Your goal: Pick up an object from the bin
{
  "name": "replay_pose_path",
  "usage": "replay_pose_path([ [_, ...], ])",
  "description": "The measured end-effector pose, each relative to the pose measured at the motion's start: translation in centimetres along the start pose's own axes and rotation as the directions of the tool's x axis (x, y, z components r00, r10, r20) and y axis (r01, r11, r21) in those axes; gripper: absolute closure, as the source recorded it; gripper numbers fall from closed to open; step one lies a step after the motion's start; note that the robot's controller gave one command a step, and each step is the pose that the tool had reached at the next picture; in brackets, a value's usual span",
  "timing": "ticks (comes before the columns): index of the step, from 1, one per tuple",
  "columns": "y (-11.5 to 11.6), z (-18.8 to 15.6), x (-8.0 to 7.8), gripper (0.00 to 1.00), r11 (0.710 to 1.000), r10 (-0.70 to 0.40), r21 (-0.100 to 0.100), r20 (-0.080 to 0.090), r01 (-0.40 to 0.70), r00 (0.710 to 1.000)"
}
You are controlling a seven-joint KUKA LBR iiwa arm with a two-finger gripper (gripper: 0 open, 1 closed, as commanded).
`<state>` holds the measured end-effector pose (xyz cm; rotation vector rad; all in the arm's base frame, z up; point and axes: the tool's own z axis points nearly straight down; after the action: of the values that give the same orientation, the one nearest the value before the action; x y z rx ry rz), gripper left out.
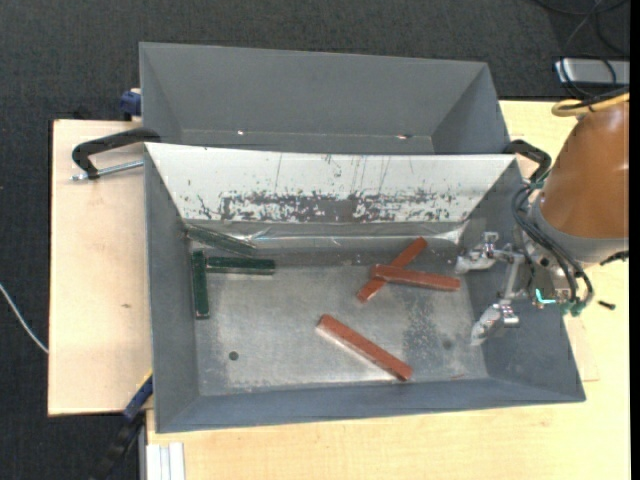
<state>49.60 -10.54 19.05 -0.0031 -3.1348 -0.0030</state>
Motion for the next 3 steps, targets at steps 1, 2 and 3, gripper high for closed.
replay_pose_path([
  [1,0.0,-0.4,-0.2,0.0,1.0,-0.002,0.001,0.008,0.002,1.0],
  [2,0.6,4.0,-1.5,0.0,0.998,0.058,0.001,0.014,-0.058,0.998],
  [3,-0.8,10.4,-3.7,0.0,0.998,0.061,0.001,0.023,-0.061,0.998],
])
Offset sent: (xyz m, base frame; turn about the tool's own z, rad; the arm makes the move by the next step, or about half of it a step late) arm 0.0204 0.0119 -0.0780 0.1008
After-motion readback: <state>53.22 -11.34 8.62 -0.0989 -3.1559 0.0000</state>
